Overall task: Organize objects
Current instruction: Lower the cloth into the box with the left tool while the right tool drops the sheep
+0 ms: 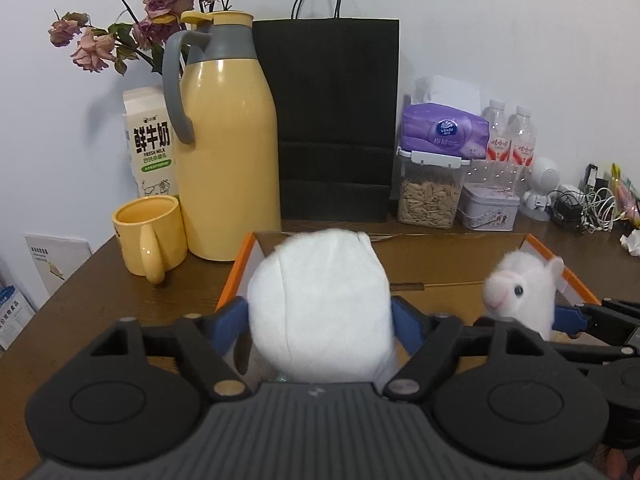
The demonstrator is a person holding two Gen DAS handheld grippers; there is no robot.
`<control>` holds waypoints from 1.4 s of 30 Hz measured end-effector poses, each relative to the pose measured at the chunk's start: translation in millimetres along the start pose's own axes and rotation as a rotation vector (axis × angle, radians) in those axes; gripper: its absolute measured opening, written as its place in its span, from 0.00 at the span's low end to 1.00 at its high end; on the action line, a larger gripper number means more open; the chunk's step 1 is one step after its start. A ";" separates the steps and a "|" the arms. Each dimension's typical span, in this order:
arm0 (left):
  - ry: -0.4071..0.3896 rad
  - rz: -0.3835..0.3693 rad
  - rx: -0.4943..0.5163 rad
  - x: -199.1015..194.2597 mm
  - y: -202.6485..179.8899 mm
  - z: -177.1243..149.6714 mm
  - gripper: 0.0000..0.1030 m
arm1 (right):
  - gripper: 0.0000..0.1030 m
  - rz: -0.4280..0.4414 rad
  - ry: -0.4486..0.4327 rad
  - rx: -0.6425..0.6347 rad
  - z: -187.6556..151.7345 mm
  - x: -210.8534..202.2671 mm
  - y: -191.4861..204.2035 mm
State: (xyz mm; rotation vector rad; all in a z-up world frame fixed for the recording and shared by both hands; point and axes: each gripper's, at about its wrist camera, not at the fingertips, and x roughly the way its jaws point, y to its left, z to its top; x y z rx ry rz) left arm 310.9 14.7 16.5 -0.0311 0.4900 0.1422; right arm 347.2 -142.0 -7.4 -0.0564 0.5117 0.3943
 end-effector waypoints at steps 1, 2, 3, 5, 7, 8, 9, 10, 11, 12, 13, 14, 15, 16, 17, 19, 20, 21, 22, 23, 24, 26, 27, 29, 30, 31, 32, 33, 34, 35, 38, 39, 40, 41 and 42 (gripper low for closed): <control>-0.008 0.005 0.002 -1.2 0.5 -0.1 0.90 | 0.51 -0.004 -0.002 -0.008 -1.4 -1.1 1.6; -0.015 0.010 0.001 -2.5 1.2 0.0 0.93 | 0.61 -0.012 -0.002 -0.014 -2.0 -2.2 3.0; -0.026 0.013 -0.001 -4.6 2.0 0.0 1.00 | 0.67 -0.020 -0.003 -0.020 -2.2 -3.7 4.5; -0.051 0.014 -0.006 -9.6 2.8 0.2 1.00 | 0.90 -0.039 -0.018 -0.030 -3.5 -8.9 6.3; -0.057 0.011 -0.009 -12.4 2.6 0.9 1.00 | 0.95 -0.050 -0.025 -0.033 -4.0 -12.1 6.1; -0.056 0.008 -0.010 -13.0 2.5 1.1 1.00 | 1.00 -0.049 -0.024 -0.031 -4.3 -12.7 5.6; -0.056 0.004 -0.011 -13.6 2.3 0.9 1.00 | 1.00 -0.049 -0.022 -0.027 -4.5 -13.0 4.8; -0.057 0.003 -0.011 -14.2 1.7 1.0 1.00 | 1.00 -0.050 -0.020 -0.027 -5.0 -13.5 4.4; -0.059 0.002 -0.010 -14.9 1.2 1.1 1.00 | 1.00 -0.052 -0.018 -0.028 -5.2 -13.9 4.4; -0.063 0.000 -0.009 -15.8 0.9 1.2 1.00 | 1.00 -0.052 -0.019 -0.027 -4.6 -14.4 4.1; -0.066 -0.003 -0.009 -16.8 0.7 1.2 1.00 | 1.00 -0.052 -0.022 -0.027 -4.5 -15.5 4.2; -0.067 -0.003 -0.010 -17.6 0.6 1.4 1.00 | 1.00 -0.052 -0.024 -0.027 -4.2 -16.6 4.2; -0.069 -0.002 -0.012 -18.6 0.5 1.3 1.00 | 1.00 -0.052 -0.026 -0.027 -3.9 -17.8 4.4; -0.069 0.000 -0.014 -19.3 0.7 1.3 1.00 | 1.00 -0.053 -0.029 -0.028 -3.7 -19.2 4.4; -0.070 0.000 -0.016 -20.3 1.0 1.2 1.00 | 1.00 -0.055 -0.030 -0.029 -3.6 -20.7 4.5; -0.076 -0.002 -0.021 -24.0 1.8 2.0 1.00 | 1.00 -0.057 -0.034 -0.029 -2.8 -24.5 3.8; -0.081 -0.003 -0.024 -26.3 2.6 2.5 1.00 | 1.00 -0.058 -0.040 -0.030 -2.6 -27.5 3.7; -0.087 -0.005 -0.028 -29.0 3.3 2.8 1.00 | 1.00 -0.060 -0.044 -0.032 -2.2 -30.5 3.2; -0.093 -0.007 -0.031 -31.9 4.0 3.1 1.00 | 1.00 -0.065 -0.051 -0.034 -2.2 -34.2 2.8; -0.096 -0.010 -0.034 -34.7 4.5 3.2 1.00 | 1.00 -0.069 -0.059 -0.036 -2.2 -38.6 2.7; -0.098 -0.013 -0.035 -37.6 5.1 3.5 1.00 | 1.00 -0.071 -0.067 -0.039 -2.2 -43.1 2.5; -0.099 -0.019 -0.036 -44.3 6.0 3.7 1.00 | 1.00 -0.074 -0.090 -0.043 -2.4 -55.1 0.4; -0.102 -0.022 -0.034 -48.5 6.4 3.5 1.00 | 1.00 -0.076 -0.100 -0.044 -2.2 -60.4 -0.9; -0.110 -0.028 -0.034 -58.4 8.3 2.5 1.00 | 1.00 -0.080 -0.128 -0.049 -2.2 -74.5 -2.0; -0.115 -0.032 -0.037 -63.8 10.2 1.9 1.00 | 1.00 -0.080 -0.140 -0.050 -2.3 -80.7 -2.9; -0.118 -0.037 -0.040 -69.3 12.1 1.0 1.00 | 1.00 -0.079 -0.152 -0.050 -3.1 -87.3 -3.9; -0.120 -0.042 -0.042 -74.8 14.2 -0.2 1.00 | 1.00 -0.079 -0.164 -0.050 -4.1 -93.8 -4.9; -0.123 -0.047 -0.042 -80.5 16.4 -1.8 1.00 | 1.00 -0.079 -0.172 -0.051 -4.9 -98.9 -6.1; -0.128 -0.050 -0.041 -86.7 18.6 -3.5 1.00 | 1.00 -0.083 -0.180 -0.053 -6.4 -104.5 -6.7; -0.133 -0.049 -0.039 -92.6 21.1 -5.6 1.00 | 1.00 -0.087 -0.186 -0.057 -8.7 -110.1 -7.1; -0.139 -0.049 -0.042 -107.5 29.8 -12.1 1.00 | 1.00 -0.095 -0.188 -0.069 -16.7 -124.6 -7.7; -0.135 -0.047 -0.042 -111.2 32.7 -14.0 1.00 | 1.00 -0.097 -0.186 -0.072 -20.0 -129.0 -8.5; -0.130 -0.044 -0.042 -114.8 35.9 -16.7 1.00 | 1.00 -0.097 -0.183 -0.075 -24.1 -133.8 -9.5; -0.123 -0.040 -0.042 -118.2 39.4 -19.6 1.00 | 1.00 -0.097 -0.178 -0.077 -28.5 -138.4 -10.5; -0.116 -0.034 -0.041 -121.0 42.2 -22.5 1.00 | 1.00 -0.099 -0.169 -0.076 -32.8 -142.5 -12.1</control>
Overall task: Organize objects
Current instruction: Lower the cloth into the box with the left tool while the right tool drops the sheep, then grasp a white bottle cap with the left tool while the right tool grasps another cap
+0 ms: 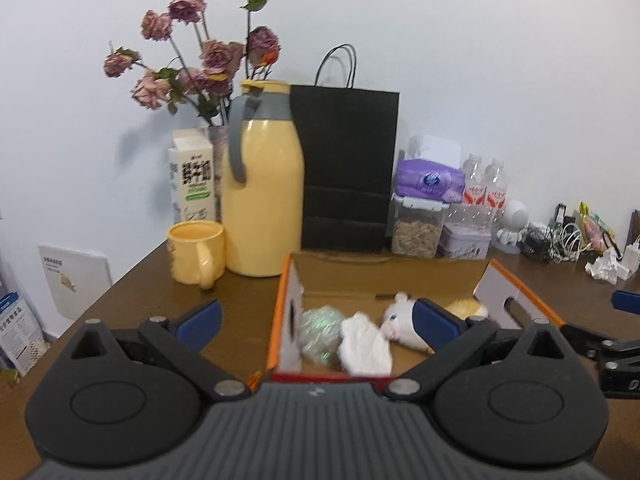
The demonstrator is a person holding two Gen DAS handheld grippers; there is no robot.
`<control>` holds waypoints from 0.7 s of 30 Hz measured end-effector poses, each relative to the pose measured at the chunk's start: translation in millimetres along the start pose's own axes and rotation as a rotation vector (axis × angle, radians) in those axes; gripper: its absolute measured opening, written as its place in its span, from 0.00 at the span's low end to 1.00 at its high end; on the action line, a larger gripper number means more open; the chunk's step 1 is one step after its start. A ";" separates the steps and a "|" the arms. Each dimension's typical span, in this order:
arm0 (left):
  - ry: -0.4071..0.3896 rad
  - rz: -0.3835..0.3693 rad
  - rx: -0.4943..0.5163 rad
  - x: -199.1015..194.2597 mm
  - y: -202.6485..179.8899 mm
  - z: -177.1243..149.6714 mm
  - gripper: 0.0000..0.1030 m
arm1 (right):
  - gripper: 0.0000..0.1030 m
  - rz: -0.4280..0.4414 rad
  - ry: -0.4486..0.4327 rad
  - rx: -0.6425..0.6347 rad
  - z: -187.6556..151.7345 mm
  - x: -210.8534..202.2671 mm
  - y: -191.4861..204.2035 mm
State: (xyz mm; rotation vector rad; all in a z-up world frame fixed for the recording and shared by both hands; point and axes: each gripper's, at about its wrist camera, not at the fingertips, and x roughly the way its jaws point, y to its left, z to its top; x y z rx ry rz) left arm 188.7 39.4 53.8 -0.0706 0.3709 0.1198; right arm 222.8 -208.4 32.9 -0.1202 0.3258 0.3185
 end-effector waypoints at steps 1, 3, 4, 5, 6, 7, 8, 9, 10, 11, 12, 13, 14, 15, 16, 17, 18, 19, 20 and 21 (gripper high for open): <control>0.008 0.007 0.002 -3.3 3.4 -2.8 1.00 | 1.00 -0.001 0.007 -0.001 -3.4 -4.4 -1.5; 0.022 0.014 0.008 -10.5 10.5 -9.9 1.00 | 1.00 0.001 0.030 -0.006 -12.8 -12.2 -4.7; 0.030 0.019 0.011 -14.1 14.6 -14.2 1.00 | 1.00 0.001 0.047 -0.009 -18.8 -16.0 -6.6; 0.038 0.025 0.015 -17.2 18.5 -18.7 1.00 | 1.00 -0.001 0.063 -0.011 -24.7 -19.6 -8.2; 0.046 0.030 0.018 -19.5 21.9 -23.1 1.00 | 1.00 -0.004 0.080 -0.013 -30.2 -22.6 -9.9; 0.058 0.037 0.021 -21.7 25.6 -28.3 1.00 | 1.00 -0.008 0.099 -0.016 -35.9 -25.2 -11.7; 0.070 0.045 0.024 -23.3 28.8 -33.1 1.00 | 1.00 -0.014 0.116 -0.017 -41.1 -26.9 -13.5; 0.086 0.055 0.025 -24.6 32.2 -38.6 1.00 | 1.00 -0.019 0.134 -0.016 -46.9 -28.2 -14.9; 0.098 0.060 0.024 -25.8 35.5 -43.3 1.00 | 1.00 -0.027 0.156 -0.010 -53.7 -30.0 -17.0; 0.110 0.064 0.019 -26.5 39.0 -47.7 1.00 | 1.00 -0.032 0.174 -0.004 -59.0 -31.2 -18.9; 0.121 0.070 0.012 -27.5 42.6 -52.2 1.00 | 1.00 -0.035 0.189 0.002 -65.2 -32.5 -20.6; 0.130 0.074 0.004 -28.8 46.1 -56.5 1.00 | 1.00 -0.037 0.204 0.009 -70.1 -33.8 -21.9; 0.137 0.079 -0.003 -30.1 49.5 -60.0 1.00 | 1.00 -0.038 0.218 0.016 -75.2 -34.9 -22.7; 0.146 0.084 -0.011 -31.0 52.8 -63.2 1.00 | 1.00 -0.037 0.229 0.021 -79.4 -35.9 -22.9; 0.155 0.088 -0.016 -32.1 55.6 -66.4 1.00 | 1.00 -0.033 0.240 0.028 -83.3 -36.9 -22.8; 0.163 0.092 -0.019 -33.1 58.0 -69.0 1.00 | 1.00 -0.026 0.249 0.035 -86.9 -37.6 -22.0; 0.169 0.096 -0.023 -33.9 59.8 -71.4 1.00 | 1.00 -0.020 0.254 0.041 -90.1 -38.1 -20.9; 0.175 0.098 -0.026 -34.4 61.0 -73.4 1.00 | 1.00 -0.014 0.261 0.045 -93.1 -37.8 -19.7; 0.182 0.100 -0.032 -35.1 62.2 -75.3 1.00 | 1.00 -0.009 0.270 0.048 -96.2 -37.0 -17.8; 0.189 0.099 -0.040 -35.6 63.8 -77.5 1.00 | 1.00 -0.009 0.279 0.050 -98.2 -35.4 -15.6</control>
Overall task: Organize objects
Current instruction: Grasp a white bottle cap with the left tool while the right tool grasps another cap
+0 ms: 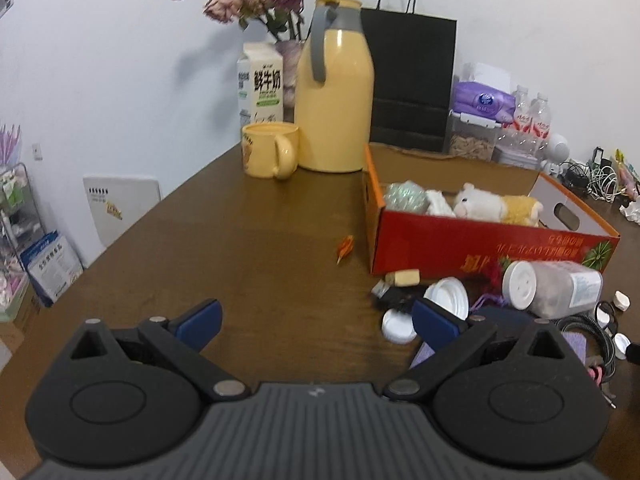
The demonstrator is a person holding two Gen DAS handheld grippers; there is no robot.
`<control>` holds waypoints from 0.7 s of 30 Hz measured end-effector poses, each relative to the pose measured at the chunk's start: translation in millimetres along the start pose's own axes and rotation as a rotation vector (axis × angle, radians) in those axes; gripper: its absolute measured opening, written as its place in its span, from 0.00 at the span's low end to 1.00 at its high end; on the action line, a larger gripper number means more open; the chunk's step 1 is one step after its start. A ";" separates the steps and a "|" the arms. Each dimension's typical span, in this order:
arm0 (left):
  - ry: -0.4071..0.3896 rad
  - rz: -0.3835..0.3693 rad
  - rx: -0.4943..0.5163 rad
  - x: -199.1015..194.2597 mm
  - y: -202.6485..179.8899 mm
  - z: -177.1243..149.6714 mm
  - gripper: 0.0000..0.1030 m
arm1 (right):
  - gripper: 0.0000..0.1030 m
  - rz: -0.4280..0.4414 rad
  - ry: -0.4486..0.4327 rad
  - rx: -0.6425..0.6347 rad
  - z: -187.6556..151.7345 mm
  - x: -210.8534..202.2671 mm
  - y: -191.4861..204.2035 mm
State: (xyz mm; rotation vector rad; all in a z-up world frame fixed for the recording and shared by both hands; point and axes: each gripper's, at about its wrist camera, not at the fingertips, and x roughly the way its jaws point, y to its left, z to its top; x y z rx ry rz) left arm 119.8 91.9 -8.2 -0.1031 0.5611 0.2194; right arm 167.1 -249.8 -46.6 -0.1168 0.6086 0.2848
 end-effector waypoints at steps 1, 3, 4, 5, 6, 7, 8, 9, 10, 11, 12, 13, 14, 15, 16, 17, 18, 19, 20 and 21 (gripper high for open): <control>0.006 -0.002 -0.006 1.1 0.8 -1.1 1.00 | 1.00 0.000 0.007 0.001 -0.9 2.1 1.2; 0.014 -0.006 -0.015 1.4 1.9 -3.3 1.00 | 0.99 -0.001 0.013 -0.002 -0.7 4.3 4.5; 0.017 -0.008 -0.018 2.0 2.1 -3.8 1.00 | 0.99 -0.001 0.010 -0.003 0.0 4.9 5.5; 0.019 -0.009 -0.021 2.3 1.8 -4.1 1.00 | 0.97 0.001 0.006 -0.001 0.5 5.5 6.0; 0.022 -0.009 -0.022 3.0 1.7 -4.4 1.00 | 0.95 0.002 0.007 0.003 1.0 6.3 5.9; 0.025 -0.010 -0.023 3.9 1.1 -4.7 1.00 | 0.90 0.003 0.012 0.006 1.3 7.8 5.4; 0.028 -0.009 -0.024 4.6 0.4 -5.3 1.00 | 0.84 0.004 0.019 0.012 1.4 9.3 4.8; 0.030 -0.008 -0.024 5.6 -0.6 -5.3 1.00 | 0.81 0.007 0.023 0.017 1.9 10.1 3.8; 0.033 -0.008 -0.024 6.5 -1.3 -5.3 1.00 | 0.77 0.012 0.026 0.021 1.7 10.5 3.2; 0.034 -0.009 -0.025 7.2 -1.8 -5.2 1.00 | 0.74 0.016 0.027 0.022 1.5 10.8 3.1; 0.036 -0.010 -0.025 8.0 -2.1 -5.2 1.00 | 0.73 0.020 0.025 0.021 1.4 10.8 4.0; 0.036 -0.012 -0.026 8.7 -2.6 -5.1 1.00 | 0.68 0.024 0.025 0.017 0.9 10.9 5.3; 0.037 -0.014 -0.025 9.3 -3.2 -5.0 1.00 | 0.64 0.032 0.024 0.011 0.6 10.9 7.3; 0.038 -0.015 -0.025 10.0 -3.8 -5.1 1.00 | 0.63 0.038 0.021 0.008 0.7 10.6 9.0; 0.040 -0.016 -0.024 10.9 -4.8 -5.1 1.00 | 0.62 0.037 0.019 0.003 0.8 10.5 11.1; 0.042 -0.017 -0.024 11.7 -5.4 -5.3 1.00 | 0.59 0.037 0.018 -0.001 1.0 10.6 12.2; 0.044 -0.017 -0.023 12.3 -5.7 -5.7 1.00 | 0.57 0.040 0.016 -0.003 0.9 10.3 13.3; 0.046 -0.016 -0.022 12.9 -6.2 -5.8 1.00 | 0.51 0.048 0.013 -0.004 0.7 9.9 13.8; 0.047 -0.016 -0.021 13.4 -6.3 -5.8 1.00 | 0.41 0.061 0.010 -0.003 0.4 9.4 14.4; 0.048 -0.016 -0.020 14.0 -6.4 -5.8 1.00 | 0.36 0.072 0.006 -0.006 -0.2 8.9 15.4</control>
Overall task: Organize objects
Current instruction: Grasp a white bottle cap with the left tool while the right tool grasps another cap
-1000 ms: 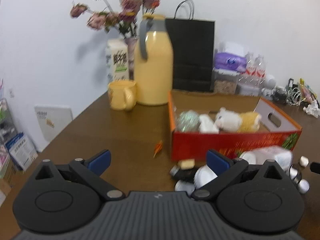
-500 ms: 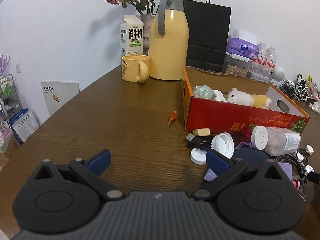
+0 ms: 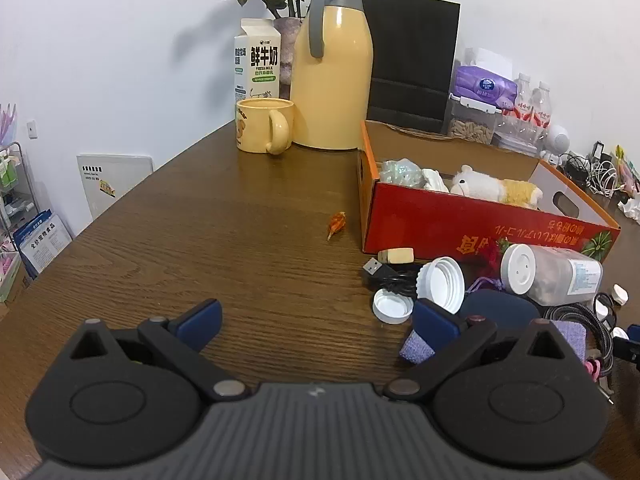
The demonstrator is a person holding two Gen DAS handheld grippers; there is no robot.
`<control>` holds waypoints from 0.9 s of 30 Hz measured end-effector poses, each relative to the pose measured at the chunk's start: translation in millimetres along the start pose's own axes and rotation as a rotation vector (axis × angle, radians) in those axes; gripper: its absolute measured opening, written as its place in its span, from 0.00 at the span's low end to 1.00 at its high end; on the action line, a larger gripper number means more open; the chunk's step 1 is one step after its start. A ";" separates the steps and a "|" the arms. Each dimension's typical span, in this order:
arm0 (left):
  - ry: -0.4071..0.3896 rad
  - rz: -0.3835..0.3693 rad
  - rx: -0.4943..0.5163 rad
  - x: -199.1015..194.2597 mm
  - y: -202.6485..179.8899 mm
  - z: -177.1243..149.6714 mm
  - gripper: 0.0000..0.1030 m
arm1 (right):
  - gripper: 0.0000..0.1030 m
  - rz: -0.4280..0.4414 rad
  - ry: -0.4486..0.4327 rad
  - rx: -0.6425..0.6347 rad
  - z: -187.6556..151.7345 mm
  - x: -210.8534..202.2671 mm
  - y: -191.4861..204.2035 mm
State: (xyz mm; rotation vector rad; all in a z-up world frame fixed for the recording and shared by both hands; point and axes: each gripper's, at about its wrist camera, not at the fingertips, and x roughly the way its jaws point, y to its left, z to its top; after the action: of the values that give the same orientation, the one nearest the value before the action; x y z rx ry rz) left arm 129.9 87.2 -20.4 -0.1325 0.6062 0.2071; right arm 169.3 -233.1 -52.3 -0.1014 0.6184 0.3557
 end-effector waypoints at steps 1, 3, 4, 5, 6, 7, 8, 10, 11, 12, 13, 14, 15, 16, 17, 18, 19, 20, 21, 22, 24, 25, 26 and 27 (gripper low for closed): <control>0.002 0.000 0.002 0.3 -0.4 -0.3 1.00 | 0.27 0.007 -0.005 -0.007 -0.6 -0.7 2.0; 0.006 -0.001 0.005 0.7 -1.3 -1.0 1.00 | 0.27 0.004 -0.012 -0.029 -1.5 -1.6 7.9; 0.008 -0.002 0.006 1.1 -1.7 -1.2 1.00 | 0.27 0.002 -0.014 -0.035 -1.7 -1.7 9.6; 0.009 -0.002 0.008 1.3 -2.4 -1.1 1.00 | 0.27 0.001 -0.015 -0.033 -1.8 -2.0 9.7; 0.007 -0.003 0.010 1.5 -3.1 -0.8 1.00 | 0.26 0.001 -0.017 -0.029 -2.1 -2.7 9.4; 0.005 -0.005 0.012 1.6 -4.6 -0.2 1.00 | 0.26 0.000 -0.018 -0.024 -2.2 -3.2 8.7; 0.002 -0.010 0.015 2.1 -6.2 0.7 1.00 | 0.26 -0.003 -0.019 -0.021 -2.3 -3.6 8.0; -0.006 -0.022 0.022 3.5 -11.1 2.8 1.00 | 0.26 -0.008 -0.026 -0.020 -2.6 -4.8 8.3; -0.008 -0.026 0.027 4.5 -14.0 3.8 1.00 | 0.26 -0.011 -0.031 -0.020 -3.0 -5.8 8.7; -0.008 -0.029 0.034 6.2 -17.4 5.0 1.00 | 0.26 -0.014 -0.034 -0.018 -3.0 -6.4 8.3; -0.007 -0.033 0.038 8.4 -21.0 6.3 1.00 | 0.26 -0.013 -0.038 -0.013 -3.1 -7.0 7.4; -0.004 -0.036 0.039 11.1 -24.5 8.1 1.00 | 0.26 -0.014 -0.042 -0.008 -3.1 -7.7 6.6; -0.002 -0.038 0.040 13.4 -27.8 9.6 1.00 | 0.26 -0.013 -0.045 -0.004 -3.0 -8.2 6.1; -0.004 -0.041 0.044 15.7 -31.7 11.4 1.00 | 0.26 -0.012 -0.046 -0.003 -2.9 -8.1 5.7; -0.008 -0.045 0.048 17.7 -35.1 12.9 1.00 | 0.26 -0.012 -0.047 -0.002 -2.9 -8.3 5.5; -0.012 -0.047 0.054 20.1 -39.3 14.6 1.00 | 0.26 -0.011 -0.047 -0.002 -2.8 -8.4 5.4; -0.015 -0.048 0.060 21.8 -42.8 15.1 0.97 | 0.26 -0.010 -0.047 -0.003 -2.8 -8.4 5.4; -0.015 -0.048 0.067 23.9 -46.2 15.7 0.94 | 0.26 -0.007 -0.047 -0.003 -2.7 -8.3 5.5; -0.013 -0.048 0.075 26.0 -49.6 16.2 0.84 | 0.26 -0.006 -0.047 -0.004 -2.7 -8.3 5.8; -0.012 -0.047 0.084 28.1 -52.4 15.9 0.74 | 0.26 -0.002 -0.047 -0.005 -2.6 -8.3 5.6; -0.010 -0.053 0.092 32.2 -56.0 14.0 0.57 | 0.26 0.003 -0.045 -0.002 -2.6 -8.3 5.6; -0.010 -0.062 0.092 33.6 -56.5 12.8 0.40 | 0.26 0.006 -0.044 0.000 -2.5 -8.2 5.1; -0.011 -0.075 0.090 34.4 -56.2 11.2 0.33 | 0.26 0.009 -0.043 0.001 -2.5 -8.0 5.0; -0.017 -0.096 0.084 34.4 -55.2 10.0 0.25 | 0.26 0.011 -0.041 0.001 -2.2 -7.7 5.2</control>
State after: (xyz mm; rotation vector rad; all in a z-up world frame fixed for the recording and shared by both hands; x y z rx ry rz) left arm 175.7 40.7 -28.7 -0.0787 0.5894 0.0899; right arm 160.5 -231.0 -49.5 -0.0892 0.5786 0.3673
